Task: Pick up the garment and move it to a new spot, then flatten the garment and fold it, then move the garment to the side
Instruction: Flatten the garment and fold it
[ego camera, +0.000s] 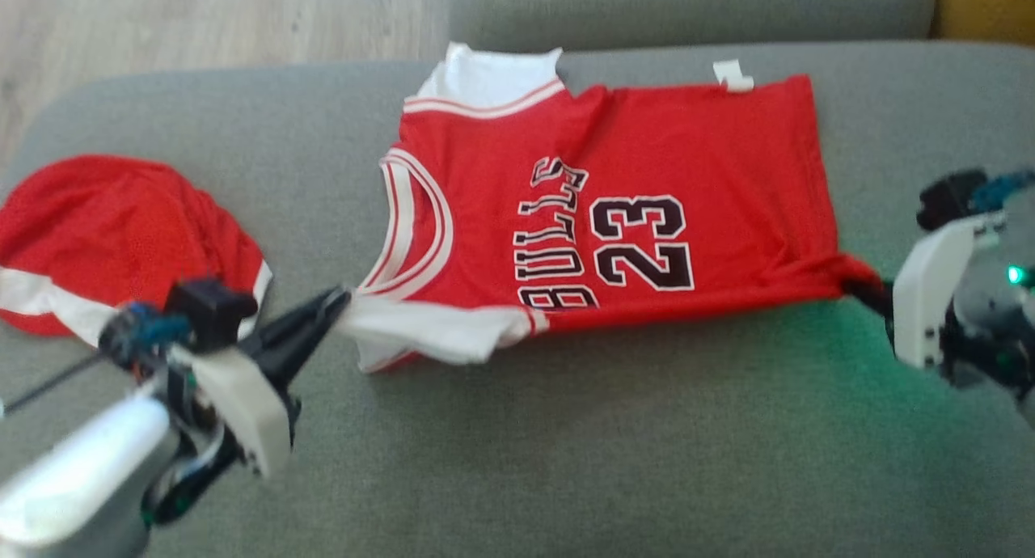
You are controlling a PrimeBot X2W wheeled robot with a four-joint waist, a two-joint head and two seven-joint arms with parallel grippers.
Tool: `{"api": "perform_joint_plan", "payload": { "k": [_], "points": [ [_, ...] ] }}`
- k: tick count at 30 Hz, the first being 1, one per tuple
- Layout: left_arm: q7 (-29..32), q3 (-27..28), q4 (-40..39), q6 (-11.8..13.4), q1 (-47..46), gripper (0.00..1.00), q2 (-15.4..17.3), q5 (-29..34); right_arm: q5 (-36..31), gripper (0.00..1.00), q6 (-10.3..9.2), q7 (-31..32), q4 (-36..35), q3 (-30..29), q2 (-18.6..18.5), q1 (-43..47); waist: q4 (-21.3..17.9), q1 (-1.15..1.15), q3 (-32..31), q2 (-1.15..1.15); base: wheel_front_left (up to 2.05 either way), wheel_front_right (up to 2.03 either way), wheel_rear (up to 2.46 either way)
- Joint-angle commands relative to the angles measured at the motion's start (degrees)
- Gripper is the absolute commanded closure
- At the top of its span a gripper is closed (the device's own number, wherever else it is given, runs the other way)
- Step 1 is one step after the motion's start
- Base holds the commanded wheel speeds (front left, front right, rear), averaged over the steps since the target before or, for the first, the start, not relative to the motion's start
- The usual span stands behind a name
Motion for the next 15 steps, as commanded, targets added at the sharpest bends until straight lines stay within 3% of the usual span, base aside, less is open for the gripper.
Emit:
{"api": "perform_joint_plan", "payload": {
  "k": [1,15],
  "points": [
    [0.6,2.6,0.4,-0.6,-5.6,1.00,1.4,0.7,-1.3,1.00,-0.05,0.3,-0.1,-1.0,-0.5,-2.1,-0.6,-0.01,2.5,0.00,0.00,0.00,0.00],
    [2.5,-6.5,13.8,-2.0,-23.6,1.00,-2.6,4.7,-6.5,1.00,-0.05,2.2,4.5,-2.8,4.5,-10.1,-2.1,-0.01,9.6,0.00,0.00,0.00,0.00]
  ]
}}
